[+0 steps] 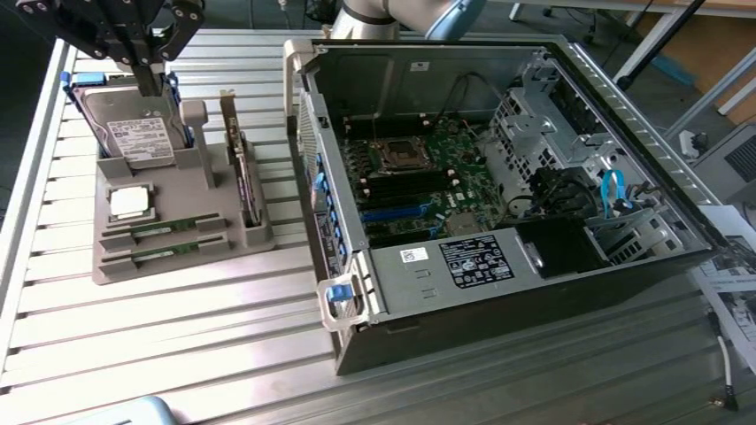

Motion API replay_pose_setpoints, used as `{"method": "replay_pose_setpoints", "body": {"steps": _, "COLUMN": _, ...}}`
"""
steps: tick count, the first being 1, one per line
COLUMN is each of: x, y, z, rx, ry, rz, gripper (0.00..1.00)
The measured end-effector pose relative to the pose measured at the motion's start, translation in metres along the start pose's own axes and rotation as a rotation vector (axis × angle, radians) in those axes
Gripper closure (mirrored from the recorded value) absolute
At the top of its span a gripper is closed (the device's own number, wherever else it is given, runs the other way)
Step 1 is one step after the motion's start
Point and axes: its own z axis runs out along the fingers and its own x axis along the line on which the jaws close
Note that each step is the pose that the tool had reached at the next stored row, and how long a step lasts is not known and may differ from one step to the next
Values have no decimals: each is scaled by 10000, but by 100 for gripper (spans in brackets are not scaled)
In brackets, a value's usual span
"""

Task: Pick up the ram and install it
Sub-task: 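Reach for the ram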

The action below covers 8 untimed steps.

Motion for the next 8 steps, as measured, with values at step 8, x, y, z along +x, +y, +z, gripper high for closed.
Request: {"method": "replay_pose_setpoints", "body": {"steps": 8, "x": 16, "y": -1, "z": 0, "rx": -1, "ry": 2, "rz": -42, "gripper": 89}}
